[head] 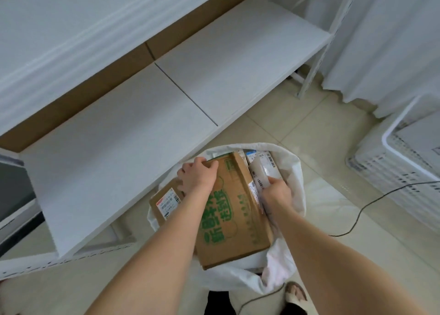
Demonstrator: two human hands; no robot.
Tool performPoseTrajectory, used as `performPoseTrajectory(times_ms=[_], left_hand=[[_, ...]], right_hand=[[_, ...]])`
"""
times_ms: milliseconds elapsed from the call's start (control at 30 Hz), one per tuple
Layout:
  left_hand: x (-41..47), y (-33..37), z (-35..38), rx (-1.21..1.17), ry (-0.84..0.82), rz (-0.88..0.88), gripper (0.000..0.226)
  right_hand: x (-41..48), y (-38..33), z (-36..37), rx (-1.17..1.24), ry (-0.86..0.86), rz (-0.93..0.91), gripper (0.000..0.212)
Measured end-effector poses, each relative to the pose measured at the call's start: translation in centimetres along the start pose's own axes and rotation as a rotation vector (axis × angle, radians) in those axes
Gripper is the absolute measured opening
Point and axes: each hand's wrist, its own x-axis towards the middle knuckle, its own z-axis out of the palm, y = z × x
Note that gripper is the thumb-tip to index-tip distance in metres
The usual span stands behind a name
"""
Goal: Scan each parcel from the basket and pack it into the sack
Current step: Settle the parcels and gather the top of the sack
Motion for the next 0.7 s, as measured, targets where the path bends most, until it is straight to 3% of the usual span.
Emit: performPoseTrajectory(times_ms=[200,400,533,700], left_hand=[[0.7,-0.6,1.3,-0.048,0.099,0.050,0.049],[-0.8,-0.5,1.6,-0.145,0.182,0.055,0.045],[-2.2,-1.4,0.5,-0.310,0.238,-0.016,0.042],[-3.0,-5.4,-1.2,-0.340,0.280,-0.139,0.037]], right_hand=[[2.1,0.9,1.0,-0.005,0.027,0.048,0.052],[1.5,0.9,-0.7,-0.063,-0.133,-0.026,0.039],[-0.6,0.4,-3.4,0.008,-0.014,-0.131,0.043],[-3.6,-4.8,-4.2,-0.030,0.097,-0.318,0.051]])
